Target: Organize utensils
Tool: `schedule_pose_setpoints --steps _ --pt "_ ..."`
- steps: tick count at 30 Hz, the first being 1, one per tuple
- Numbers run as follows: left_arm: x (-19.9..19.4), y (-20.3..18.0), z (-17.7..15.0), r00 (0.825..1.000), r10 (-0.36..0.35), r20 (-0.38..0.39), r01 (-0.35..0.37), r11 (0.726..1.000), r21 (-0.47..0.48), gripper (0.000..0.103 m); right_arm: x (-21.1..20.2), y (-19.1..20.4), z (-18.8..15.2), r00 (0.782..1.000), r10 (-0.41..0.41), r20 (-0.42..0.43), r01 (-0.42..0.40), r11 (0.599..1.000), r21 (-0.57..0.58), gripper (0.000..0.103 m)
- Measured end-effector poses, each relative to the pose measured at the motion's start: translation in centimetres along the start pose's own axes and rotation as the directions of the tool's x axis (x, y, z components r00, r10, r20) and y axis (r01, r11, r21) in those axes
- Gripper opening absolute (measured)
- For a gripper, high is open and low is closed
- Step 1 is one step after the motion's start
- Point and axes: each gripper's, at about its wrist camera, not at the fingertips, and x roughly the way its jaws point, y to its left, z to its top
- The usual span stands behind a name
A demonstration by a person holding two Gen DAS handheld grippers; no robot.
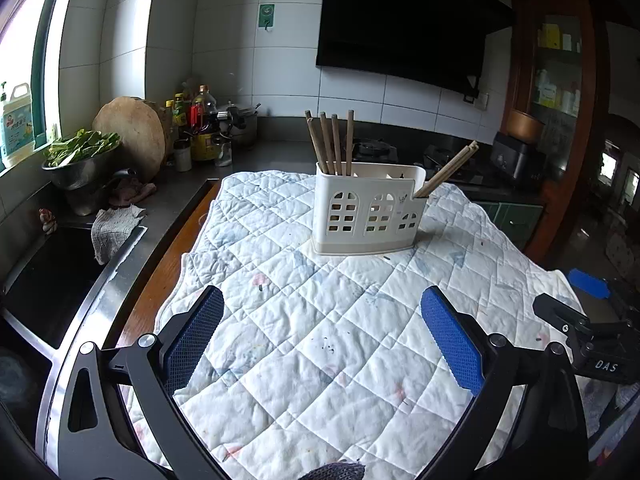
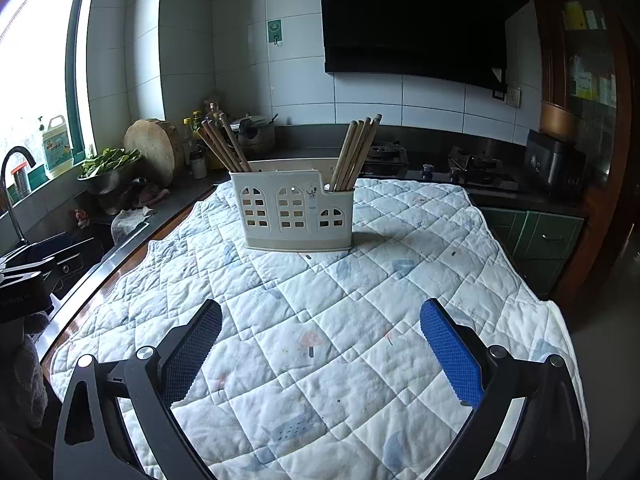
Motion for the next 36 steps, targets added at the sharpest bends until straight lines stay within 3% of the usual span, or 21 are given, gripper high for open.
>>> schedule_pose_setpoints --steps 36 --pt "-0.2 -1.1 -2.6 0.999 -0.029 -0.043 0.029 1.000 0.004 0.098 -1.2 -1.1 -1.0 1.000 -0.013 -0.029 0.014 0.999 0.037 0.096"
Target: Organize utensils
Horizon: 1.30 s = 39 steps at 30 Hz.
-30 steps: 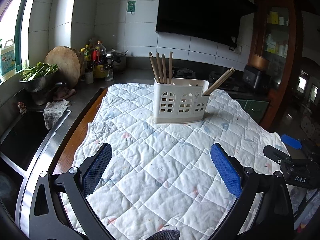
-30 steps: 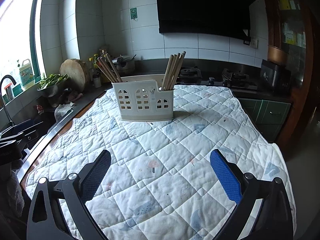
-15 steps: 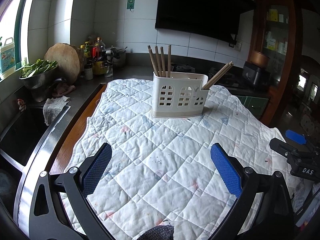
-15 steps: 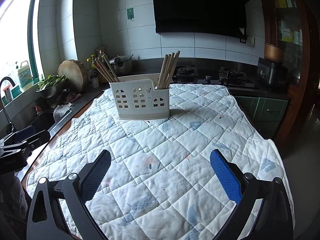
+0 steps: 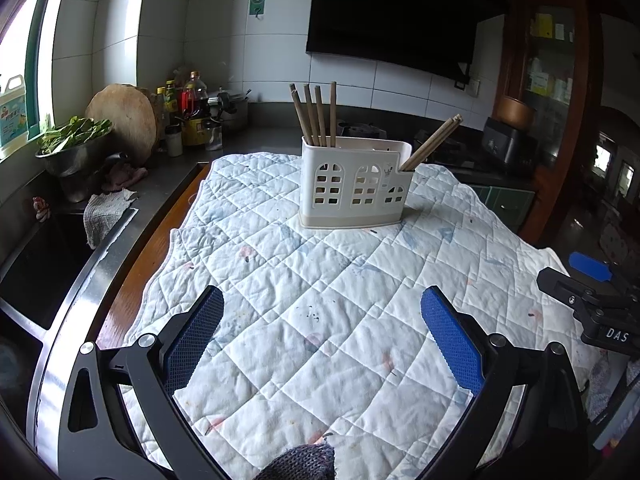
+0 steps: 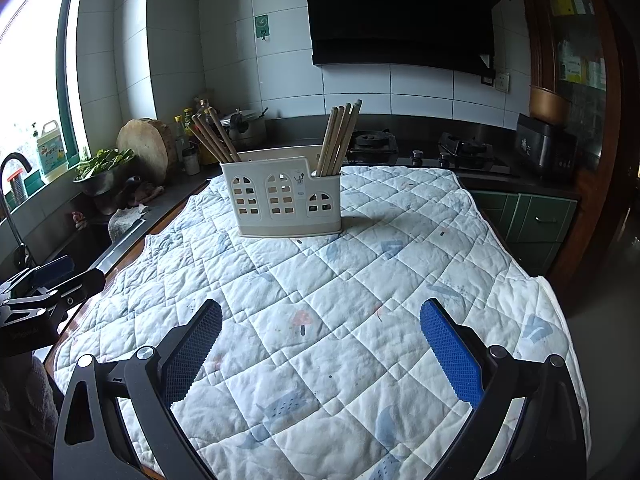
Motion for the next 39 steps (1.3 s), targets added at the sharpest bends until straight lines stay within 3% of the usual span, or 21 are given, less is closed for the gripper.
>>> schedule_pose_setpoints --steps 39 --pt "0.35 -0.72 -0.62 1.000 -0.016 -0.016 0.016 1.000 0.008 0.098 0.36 -0.25 -0.59 1.000 0.008 -0.020 -0.008 1.000 0.002 0.096"
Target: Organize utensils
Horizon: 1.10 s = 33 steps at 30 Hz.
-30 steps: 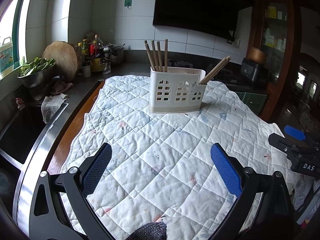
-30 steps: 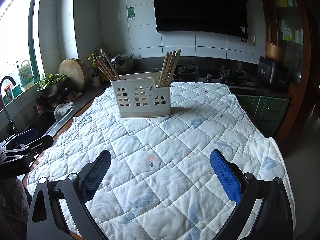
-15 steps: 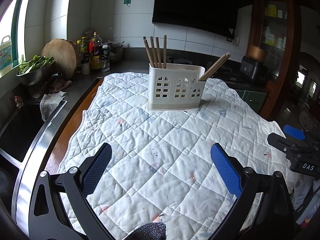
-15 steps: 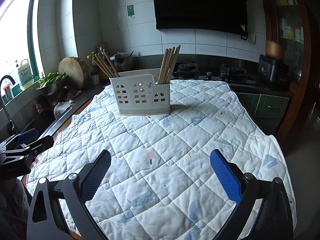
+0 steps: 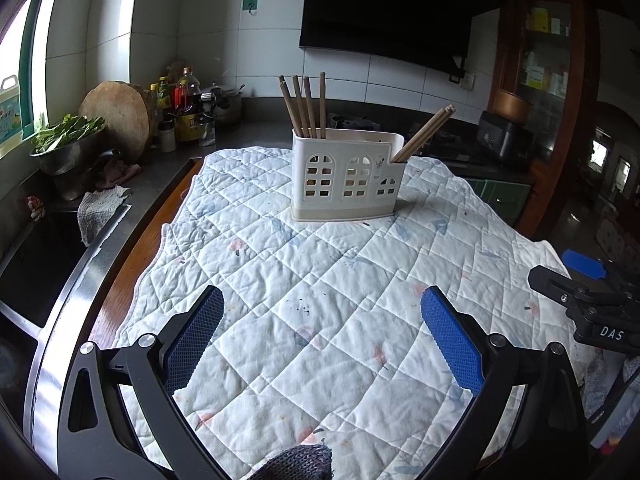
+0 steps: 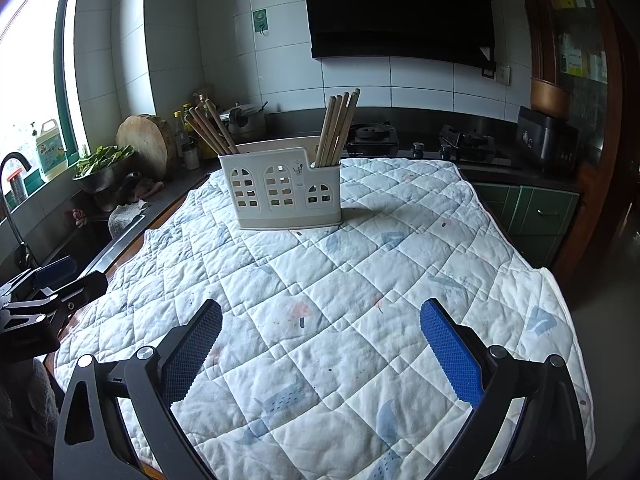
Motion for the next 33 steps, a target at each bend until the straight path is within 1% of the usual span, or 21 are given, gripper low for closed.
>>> schedule_pose_setpoints --steps 33 --pt "0.29 -0.90 0.11 1.000 -0.021 -0.011 0.022 0.999 0.034 0.098 0.05 -0.04 -0.06 1.000 0.008 -0.001 -0.008 1.000 0.004 0.096"
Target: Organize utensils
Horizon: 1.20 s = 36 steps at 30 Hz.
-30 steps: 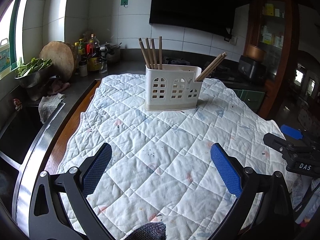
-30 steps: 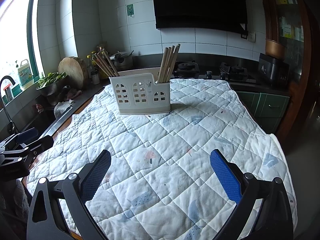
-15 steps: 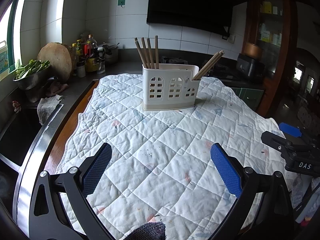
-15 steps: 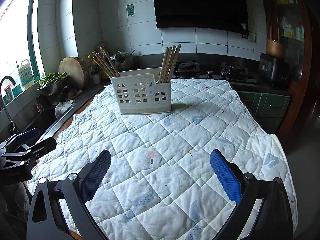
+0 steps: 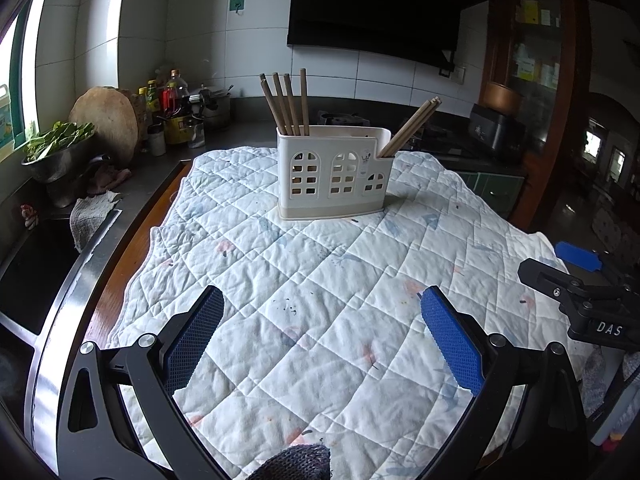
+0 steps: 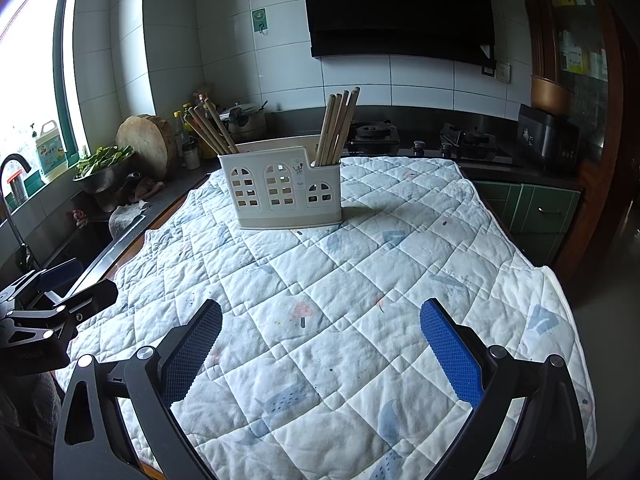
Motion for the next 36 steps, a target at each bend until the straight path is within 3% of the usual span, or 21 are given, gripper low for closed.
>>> schedule_pose_setpoints --steps 36 --pt "-0.22 -0.19 -0.10 1.000 -0.003 0.014 0.003 1.000 0.018 0.098 -0.43 0.04 0.01 1.000 0.001 0.004 -0.001 1.000 0.008 0.096"
